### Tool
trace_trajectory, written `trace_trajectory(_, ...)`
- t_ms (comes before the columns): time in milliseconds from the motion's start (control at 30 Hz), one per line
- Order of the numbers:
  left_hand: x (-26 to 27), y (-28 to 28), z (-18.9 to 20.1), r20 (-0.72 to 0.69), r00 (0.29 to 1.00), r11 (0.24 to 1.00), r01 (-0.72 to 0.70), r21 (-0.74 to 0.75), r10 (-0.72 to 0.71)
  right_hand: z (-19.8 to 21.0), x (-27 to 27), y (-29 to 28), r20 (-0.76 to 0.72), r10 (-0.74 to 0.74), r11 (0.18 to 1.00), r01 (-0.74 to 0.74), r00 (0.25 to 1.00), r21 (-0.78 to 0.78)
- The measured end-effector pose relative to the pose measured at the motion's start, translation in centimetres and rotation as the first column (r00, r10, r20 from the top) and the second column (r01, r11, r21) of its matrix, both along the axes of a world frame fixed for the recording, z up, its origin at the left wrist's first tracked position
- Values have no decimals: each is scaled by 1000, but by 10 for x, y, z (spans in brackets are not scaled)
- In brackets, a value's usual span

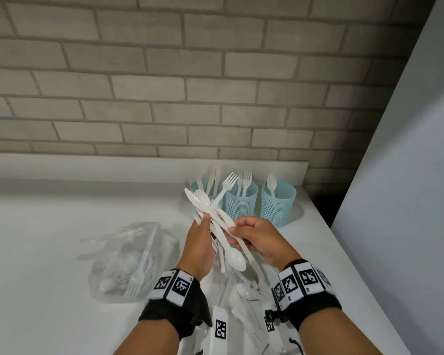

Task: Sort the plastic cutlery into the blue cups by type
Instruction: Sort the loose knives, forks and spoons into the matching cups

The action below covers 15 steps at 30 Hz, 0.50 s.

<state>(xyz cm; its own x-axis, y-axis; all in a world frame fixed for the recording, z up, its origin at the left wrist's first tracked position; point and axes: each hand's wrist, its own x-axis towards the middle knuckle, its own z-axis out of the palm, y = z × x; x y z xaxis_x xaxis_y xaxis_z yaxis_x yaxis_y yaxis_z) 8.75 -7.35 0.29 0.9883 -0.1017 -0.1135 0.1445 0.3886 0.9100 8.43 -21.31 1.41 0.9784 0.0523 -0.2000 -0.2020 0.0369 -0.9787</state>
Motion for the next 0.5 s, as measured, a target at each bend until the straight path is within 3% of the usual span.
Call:
trace_trajectory(267, -2, -5, -2, -56, 998, 1000, 5, -5, -5, 2, -1, -2, 19, 90, 980, -85, 996, -179)
trace_trajectory(500, 4, 0, -9, -69, 995, 996, 70, -64, -74, -1, -1, -3, 15, 103, 987, -100, 995, -128)
